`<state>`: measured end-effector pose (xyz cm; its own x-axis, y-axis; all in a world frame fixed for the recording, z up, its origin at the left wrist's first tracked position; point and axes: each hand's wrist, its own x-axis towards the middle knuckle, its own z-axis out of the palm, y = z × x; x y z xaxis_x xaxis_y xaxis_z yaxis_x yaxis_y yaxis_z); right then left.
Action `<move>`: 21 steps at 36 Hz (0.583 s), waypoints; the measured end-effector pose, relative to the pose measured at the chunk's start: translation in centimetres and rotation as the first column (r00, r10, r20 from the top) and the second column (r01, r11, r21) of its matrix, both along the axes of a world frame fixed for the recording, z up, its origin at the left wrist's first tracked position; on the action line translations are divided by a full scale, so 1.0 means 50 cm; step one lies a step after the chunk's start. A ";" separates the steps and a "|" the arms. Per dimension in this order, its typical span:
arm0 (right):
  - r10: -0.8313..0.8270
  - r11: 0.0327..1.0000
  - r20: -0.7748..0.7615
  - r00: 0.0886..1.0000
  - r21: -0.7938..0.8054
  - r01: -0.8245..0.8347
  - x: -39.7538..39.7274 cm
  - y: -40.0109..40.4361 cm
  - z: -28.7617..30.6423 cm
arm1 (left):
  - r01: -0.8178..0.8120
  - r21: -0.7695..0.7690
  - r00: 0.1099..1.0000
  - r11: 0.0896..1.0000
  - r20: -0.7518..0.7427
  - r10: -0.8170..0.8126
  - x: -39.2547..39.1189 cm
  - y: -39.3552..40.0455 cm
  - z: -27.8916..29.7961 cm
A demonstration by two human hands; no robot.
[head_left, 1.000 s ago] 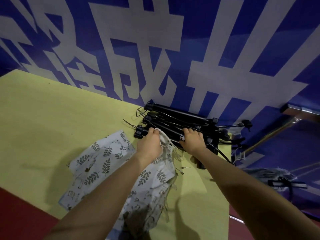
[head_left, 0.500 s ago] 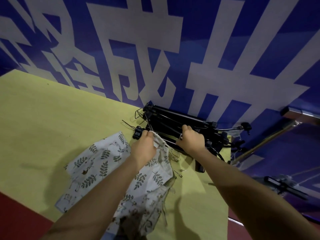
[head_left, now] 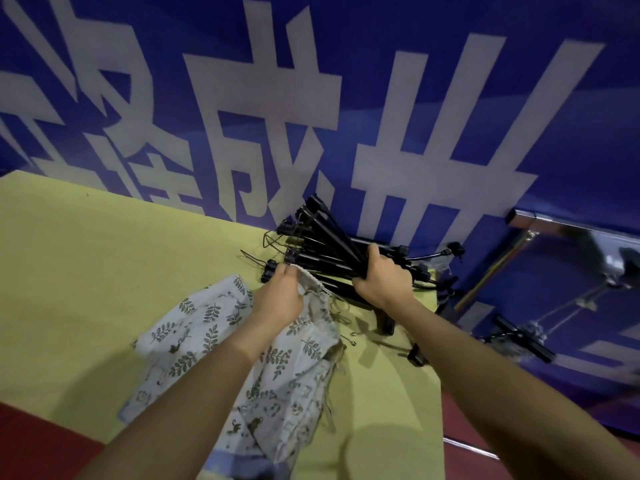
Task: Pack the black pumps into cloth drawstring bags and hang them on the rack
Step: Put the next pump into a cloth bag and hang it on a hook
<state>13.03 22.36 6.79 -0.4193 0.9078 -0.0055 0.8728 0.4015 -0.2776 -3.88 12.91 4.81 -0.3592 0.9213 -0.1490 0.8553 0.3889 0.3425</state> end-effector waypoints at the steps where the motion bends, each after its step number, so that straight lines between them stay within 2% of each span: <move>1: -0.013 1.000 -0.005 1.000 0.003 0.013 0.006 -0.007 0.005 | 0.004 0.005 1.000 1.000 0.000 -0.004 0.002 -0.004 0.003; 11: -0.008 1.000 -0.172 0.985 0.014 0.011 0.079 -0.070 0.035 | 0.018 0.068 0.999 0.997 0.046 -0.021 0.034 -0.038 0.028; 16: -0.013 1.000 -0.105 0.994 0.022 0.015 0.117 -0.101 0.033 | 0.028 0.086 0.992 0.996 0.117 -0.038 0.030 -0.048 0.028; 21: 0.003 1.000 0.032 0.999 0.005 -0.003 0.138 -0.133 0.013 | 0.006 0.082 0.990 0.997 0.142 -0.018 0.019 -0.062 0.027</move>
